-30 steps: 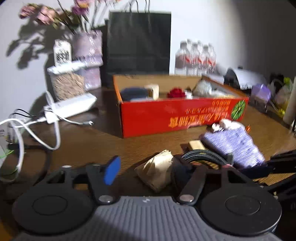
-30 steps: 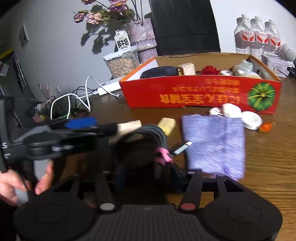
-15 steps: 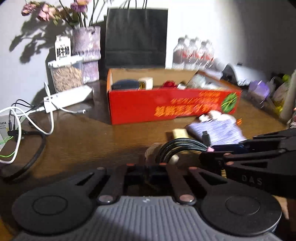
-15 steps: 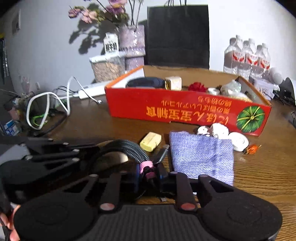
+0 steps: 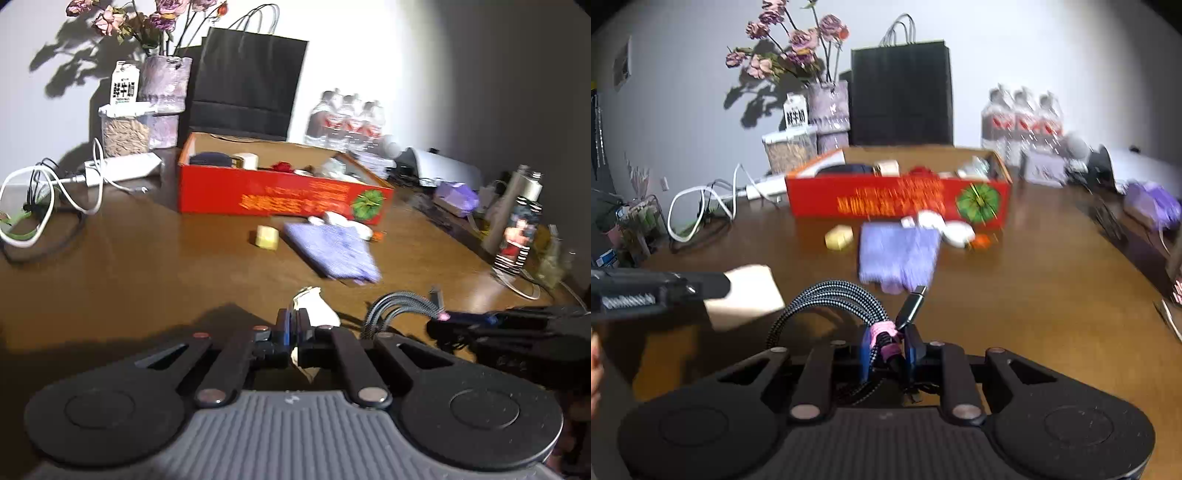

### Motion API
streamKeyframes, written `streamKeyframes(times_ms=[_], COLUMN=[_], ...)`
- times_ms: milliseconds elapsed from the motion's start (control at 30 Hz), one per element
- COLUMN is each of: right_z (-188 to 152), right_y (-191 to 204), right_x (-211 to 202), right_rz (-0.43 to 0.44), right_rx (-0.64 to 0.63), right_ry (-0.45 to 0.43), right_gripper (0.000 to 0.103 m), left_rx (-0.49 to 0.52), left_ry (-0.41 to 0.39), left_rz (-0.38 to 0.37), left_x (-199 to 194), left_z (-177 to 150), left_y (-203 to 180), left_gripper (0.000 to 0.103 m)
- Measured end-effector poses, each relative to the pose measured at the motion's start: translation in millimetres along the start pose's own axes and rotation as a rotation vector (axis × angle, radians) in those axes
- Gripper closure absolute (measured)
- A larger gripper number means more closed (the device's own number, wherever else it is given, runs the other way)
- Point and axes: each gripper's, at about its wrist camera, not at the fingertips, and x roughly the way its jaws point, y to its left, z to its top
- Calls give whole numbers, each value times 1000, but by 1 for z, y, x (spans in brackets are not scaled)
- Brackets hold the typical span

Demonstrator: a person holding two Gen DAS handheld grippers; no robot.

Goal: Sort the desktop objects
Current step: 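Grasp the black braided cable with the right gripper while the left gripper grasps white paper, then lower the cable and paper into the box and open both grippers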

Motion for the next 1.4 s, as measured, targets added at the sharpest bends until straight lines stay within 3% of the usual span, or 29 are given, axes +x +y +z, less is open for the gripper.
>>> streamKeyframes(times_ms=[100,200,400,533,633,700,800,867,967,1033,1100,1267,1400], right_z=[-19,-28,-14,32,86,127,189,223,252,260,260,250,248], right_y=[3,5,1,-11,-20,-22,-32,-39,-47,-49,-49,-56,-66], right_x=[-13,-17,-19,-14,3,27,88,142,212,248,274,314,319], right_rz=[-1,3,-8,16,12,0,-9,-23,-40,-44,-50,-25,-17], right_rx=[-16,2,15,15,-14,-42,-46,-81,-93,-83,-75,-27,34], right_ry=[15,16,-81,-168,-253,-264,-185,-74,79,161,217,329,361], right_gripper=[85,85,85,85,85,85,85,85,85,85,85,84,79], left_rx=[77,82,81,66,62,62,36,9,31,23,41,90,116], left_ry=[-25,-29,-79,-150,-188,-192,-120,-40,48,144,194,283,303], left_rz=[29,28,54,7,-66,-62,-71,-71,44,74,110,102,132], left_x=[-13,-11,-8,4,24,49,102,142,208,250,276,313,314], left_z=[-15,-16,-1,50,108,148,200,223,239,239,233,224,226], left_y=[-21,-25,-16,-1,12,19,33,40,47,54,54,54,57], left_gripper=[99,99,99,99,99,99,99,99,99,99,99,95,65])
